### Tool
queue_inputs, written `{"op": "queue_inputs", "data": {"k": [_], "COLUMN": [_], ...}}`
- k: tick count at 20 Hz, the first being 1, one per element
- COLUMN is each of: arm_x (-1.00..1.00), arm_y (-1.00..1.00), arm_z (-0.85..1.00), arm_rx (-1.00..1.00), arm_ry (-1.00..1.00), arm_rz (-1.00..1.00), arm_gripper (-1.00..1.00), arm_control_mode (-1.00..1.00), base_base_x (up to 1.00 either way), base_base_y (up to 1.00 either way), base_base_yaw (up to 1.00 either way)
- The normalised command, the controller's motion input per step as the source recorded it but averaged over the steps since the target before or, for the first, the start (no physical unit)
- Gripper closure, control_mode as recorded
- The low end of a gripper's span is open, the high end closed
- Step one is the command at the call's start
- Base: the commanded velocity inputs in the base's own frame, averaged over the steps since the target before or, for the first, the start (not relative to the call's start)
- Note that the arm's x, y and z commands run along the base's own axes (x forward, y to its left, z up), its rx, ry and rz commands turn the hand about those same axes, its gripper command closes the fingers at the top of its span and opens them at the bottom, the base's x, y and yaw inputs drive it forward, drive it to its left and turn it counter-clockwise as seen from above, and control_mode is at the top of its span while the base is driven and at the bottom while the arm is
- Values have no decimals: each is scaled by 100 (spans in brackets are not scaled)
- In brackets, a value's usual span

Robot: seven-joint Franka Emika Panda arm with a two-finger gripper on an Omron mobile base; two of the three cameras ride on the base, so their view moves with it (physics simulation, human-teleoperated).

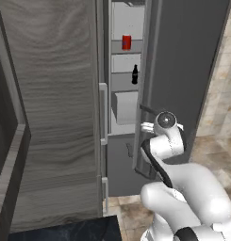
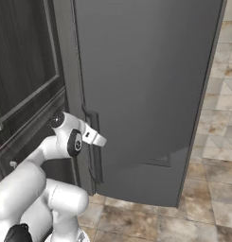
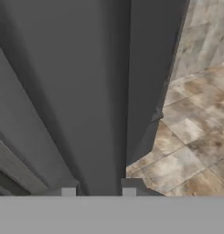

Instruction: Open the fridge, grab two sodas, and place both sodas inside the bowl with ice on the dining counter.

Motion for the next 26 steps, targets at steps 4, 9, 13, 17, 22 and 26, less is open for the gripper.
{"op": "queue_inputs", "data": {"k": [4, 9, 13, 17, 22, 26], "arm_x": [-74, -65, -44, -60, -100, -100], "arm_y": [-87, -93, -82, -45, 4, 5], "arm_z": [9, 1, 0, -10, -9, 12], "arm_rx": [5, 2, 2, 0, -5, -1], "arm_ry": [16, 12, 9, -2, -30, -29], "arm_rz": [-13, -14, -20, -9, 0, 0], "arm_gripper": [100, 100, 100, -100, -100, -100], "arm_control_mode": [-100, -100, -100, -100, -100, -100], "base_base_x": [0, 0, 0, 0, 0, 0], "base_base_y": [0, 0, 0, 0, 0, 0], "base_base_yaw": [0, 0, 0, 0, 0, 0]}}
